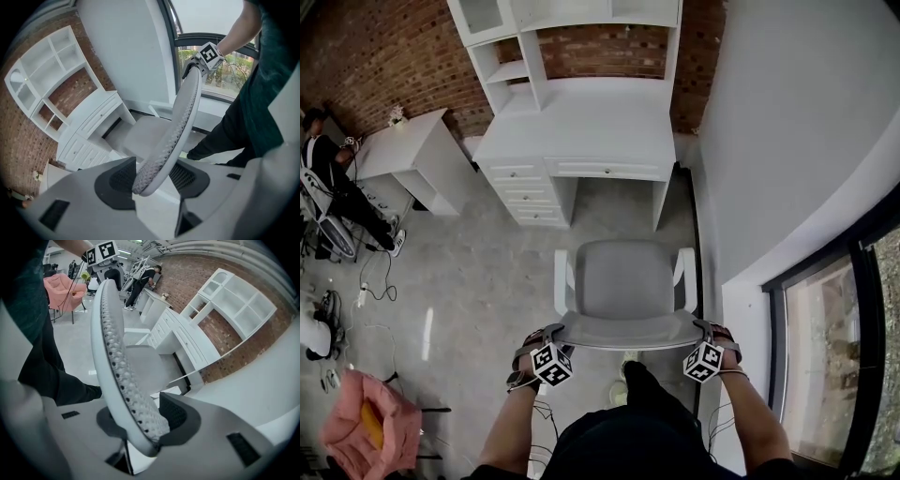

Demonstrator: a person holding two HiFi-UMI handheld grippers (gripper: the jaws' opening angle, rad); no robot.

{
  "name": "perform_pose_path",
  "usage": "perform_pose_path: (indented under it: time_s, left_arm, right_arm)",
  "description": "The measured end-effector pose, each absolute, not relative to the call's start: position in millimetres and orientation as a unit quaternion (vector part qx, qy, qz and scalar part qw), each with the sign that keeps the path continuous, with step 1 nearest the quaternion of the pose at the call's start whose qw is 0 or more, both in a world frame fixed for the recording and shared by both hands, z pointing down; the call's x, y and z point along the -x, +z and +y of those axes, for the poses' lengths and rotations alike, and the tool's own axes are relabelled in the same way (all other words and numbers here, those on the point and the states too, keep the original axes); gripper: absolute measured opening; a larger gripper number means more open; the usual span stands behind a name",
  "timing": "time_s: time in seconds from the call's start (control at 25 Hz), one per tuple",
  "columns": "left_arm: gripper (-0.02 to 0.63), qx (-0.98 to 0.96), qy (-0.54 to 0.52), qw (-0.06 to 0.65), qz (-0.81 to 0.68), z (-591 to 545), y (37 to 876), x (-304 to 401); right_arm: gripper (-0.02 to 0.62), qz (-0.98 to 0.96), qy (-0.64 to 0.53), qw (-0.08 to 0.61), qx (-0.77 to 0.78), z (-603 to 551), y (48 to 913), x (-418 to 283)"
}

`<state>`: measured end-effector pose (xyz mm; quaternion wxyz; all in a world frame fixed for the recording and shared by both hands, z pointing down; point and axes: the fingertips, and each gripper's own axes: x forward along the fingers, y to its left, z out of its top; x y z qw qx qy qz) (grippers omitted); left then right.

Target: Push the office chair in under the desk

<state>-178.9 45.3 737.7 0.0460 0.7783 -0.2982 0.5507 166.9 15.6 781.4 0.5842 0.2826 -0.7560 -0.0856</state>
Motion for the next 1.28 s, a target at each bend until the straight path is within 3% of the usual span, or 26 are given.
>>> perform_pose_path:
  time_s: [1.28]
  left_arm:
    - [0.224, -0.736, 0.594, 0.087, -0.314, -174, 743, 239]
  right_arm:
    - [0.123, -0.770, -0.085, 0.572, -0.269, -198, 788, -107]
